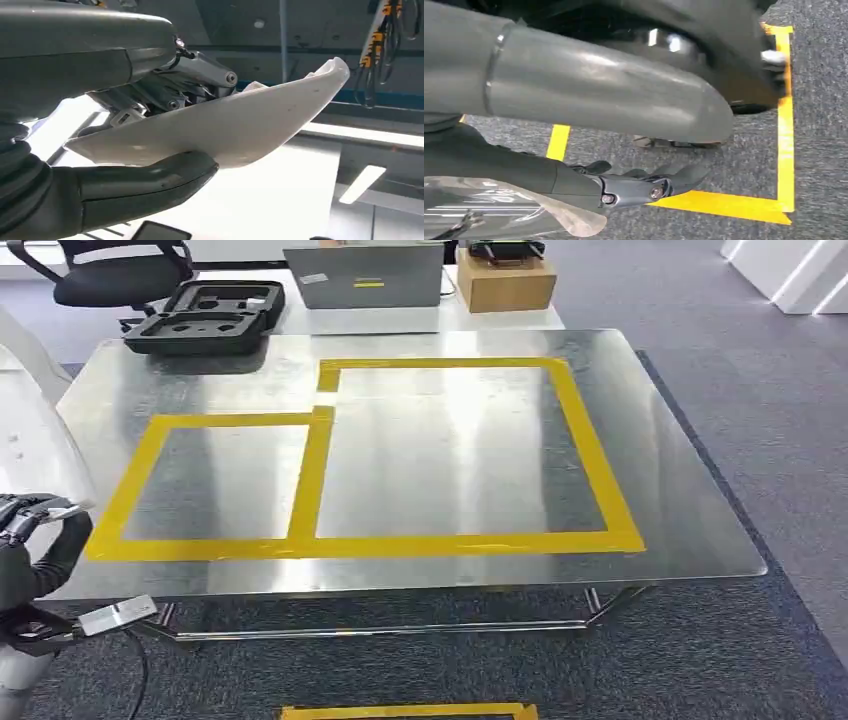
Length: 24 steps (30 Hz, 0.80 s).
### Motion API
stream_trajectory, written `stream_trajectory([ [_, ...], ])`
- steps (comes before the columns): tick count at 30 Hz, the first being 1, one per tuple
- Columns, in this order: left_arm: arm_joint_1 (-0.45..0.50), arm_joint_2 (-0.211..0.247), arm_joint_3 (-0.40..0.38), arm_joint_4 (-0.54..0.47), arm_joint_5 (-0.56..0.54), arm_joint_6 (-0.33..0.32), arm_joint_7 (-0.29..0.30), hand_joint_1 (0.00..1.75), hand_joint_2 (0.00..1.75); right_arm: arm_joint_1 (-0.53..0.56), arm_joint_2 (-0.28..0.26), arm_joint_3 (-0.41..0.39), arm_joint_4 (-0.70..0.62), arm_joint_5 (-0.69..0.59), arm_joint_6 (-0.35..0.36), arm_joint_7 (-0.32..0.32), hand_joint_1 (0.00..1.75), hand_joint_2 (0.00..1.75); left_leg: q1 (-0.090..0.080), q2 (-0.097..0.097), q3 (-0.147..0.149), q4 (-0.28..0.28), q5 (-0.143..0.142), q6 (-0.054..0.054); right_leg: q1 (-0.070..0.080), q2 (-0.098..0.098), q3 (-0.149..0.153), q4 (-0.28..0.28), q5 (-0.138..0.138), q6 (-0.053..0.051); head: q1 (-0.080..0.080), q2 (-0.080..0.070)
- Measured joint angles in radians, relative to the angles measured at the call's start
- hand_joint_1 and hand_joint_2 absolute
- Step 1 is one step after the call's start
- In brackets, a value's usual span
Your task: Take the parts from the cabinet and place them on the table.
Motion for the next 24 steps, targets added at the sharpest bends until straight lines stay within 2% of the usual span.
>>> stream_trajectory([
  [1, 0.000, 0.002, 0.000, 0.000, 0.000, 0.000, 0.002, 1.75, 1.75, -0.001, 0.000, -0.001, 0.000, 0.000, 0.000, -0.001, 0.00, 0.00, -0.006, -0.004, -0.006, 0.010, -0.003, -0.005, 0.000, 0.006, 0.017, -0.020, -0.006, -0.007, 0.000, 0.000],
  [2, 0.000, 0.003, -0.001, 0.000, -0.001, 0.000, 0.003, 1.75, 1.75, 0.000, 0.000, -0.002, 0.000, 0.000, 0.001, 0.000, 0.00, 0.00, -0.006, -0.004, -0.009, 0.008, 0.001, -0.010, 0.001, 0.005, 0.013, -0.016, -0.002, -0.013, -0.002, 0.000],
  [3, 0.000, 0.005, -0.002, 0.000, -0.002, 0.000, 0.003, 1.75, 1.75, 0.002, 0.000, -0.004, 0.000, 0.000, 0.002, -0.001, 0.00, 0.00, -0.007, -0.004, -0.010, 0.012, -0.001, 0.002, -0.001, 0.005, 0.013, -0.018, 0.000, -0.012, -0.002, 0.000],
  [4, 0.000, 0.005, -0.004, 0.000, -0.003, 0.000, 0.003, 1.75, 1.75, 0.004, 0.000, -0.006, 0.000, 0.000, 0.002, -0.001, 0.00, 0.00, -0.007, -0.004, -0.009, 0.010, 0.002, 0.007, 0.000, 0.006, 0.013, -0.018, 0.001, -0.012, -0.001, 0.000],
  [7, -0.002, 0.007, -0.010, 0.000, -0.005, 0.000, 0.005, 1.75, 1.75, 0.003, 0.000, -0.009, 0.000, 0.000, 0.003, -0.001, 0.00, 0.00, -0.006, -0.004, -0.005, 0.003, 0.004, 0.007, 0.003, 0.006, 0.013, -0.018, 0.001, -0.015, -0.002, 0.000],
  [8, -0.004, 0.008, -0.014, 0.000, -0.010, 0.000, 0.006, 1.75, 1.75, 0.002, 0.000, -0.010, 0.000, 0.000, 0.004, -0.001, 0.00, 0.00, -0.006, -0.004, -0.005, 0.001, 0.004, 0.007, 0.004, 0.006, 0.013, -0.018, 0.001, -0.020, -0.002, 0.000],
  [11, -0.004, 0.010, -0.019, 0.000, -0.011, 0.000, 0.008, 1.75, 1.75, 0.001, 0.000, -0.014, 0.000, 0.000, 0.005, -0.002, 0.00, 0.00, -0.004, -0.004, -0.004, -0.002, 0.007, 0.002, 0.006, 0.005, 0.013, -0.018, 0.000, -0.024, -0.002, 0.000],
  [12, -0.004, 0.010, -0.021, 0.000, -0.011, 0.000, 0.009, 1.75, 1.75, 0.001, 0.000, -0.016, 0.000, 0.000, 0.005, -0.002, 0.00, 0.00, -0.003, -0.004, -0.004, -0.003, 0.007, 0.002, 0.006, 0.005, 0.013, -0.018, 0.000, -0.025, -0.002, 0.000],
  [15, -0.004, 0.010, -0.025, 0.000, -0.013, 0.000, 0.009, 1.75, 1.75, 0.001, 0.000, -0.018, 0.000, 0.000, 0.005, -0.002, 0.00, 0.00, -0.002, -0.004, -0.004, -0.004, 0.007, -0.014, 0.007, 0.005, 0.012, -0.017, -0.001, -0.026, -0.002, 0.000],
  [21, -0.015, 0.013, -0.038, 0.002, -0.023, 0.000, -0.004, 1.75, 1.75, 0.000, 0.000, -0.023, 0.000, 0.013, 0.005, -0.002, 0.00, 0.00, -0.002, -0.004, -0.005, -0.003, 0.006, -0.018, 0.006, 0.005, 0.013, -0.017, -0.001, -0.026, -0.002, 0.000],
  [24, -0.041, 0.020, -0.058, 0.015, -0.053, 0.000, 0.008, 1.75, 1.75, -0.003, 0.000, -0.024, 0.000, 0.031, 0.004, 0.000, 0.00, 0.00, -0.003, -0.004, -0.005, -0.002, 0.006, -0.018, 0.005, 0.005, 0.013, -0.018, 0.000, -0.026, -0.002, 0.000],
])
